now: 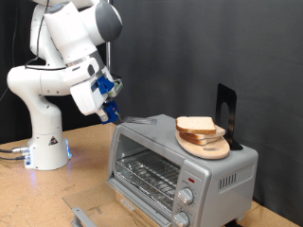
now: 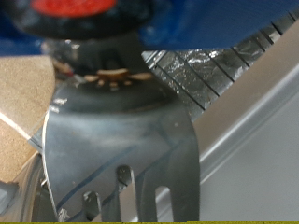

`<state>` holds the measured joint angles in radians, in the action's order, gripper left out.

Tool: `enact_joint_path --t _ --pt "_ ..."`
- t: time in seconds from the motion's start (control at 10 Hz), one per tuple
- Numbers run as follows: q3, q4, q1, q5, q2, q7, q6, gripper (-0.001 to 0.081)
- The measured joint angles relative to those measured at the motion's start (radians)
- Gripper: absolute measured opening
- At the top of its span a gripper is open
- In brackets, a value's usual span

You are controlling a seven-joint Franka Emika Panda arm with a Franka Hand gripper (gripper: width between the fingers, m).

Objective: Make a piece of toast with the oven

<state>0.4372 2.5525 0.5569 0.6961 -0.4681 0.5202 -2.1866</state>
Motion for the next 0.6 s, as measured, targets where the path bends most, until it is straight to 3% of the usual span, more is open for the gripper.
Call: enact_joint_path --t 0.6 --pt "0.023 0.029 -0.001 0.008 0.000 0.000 -0.046 0.0315"
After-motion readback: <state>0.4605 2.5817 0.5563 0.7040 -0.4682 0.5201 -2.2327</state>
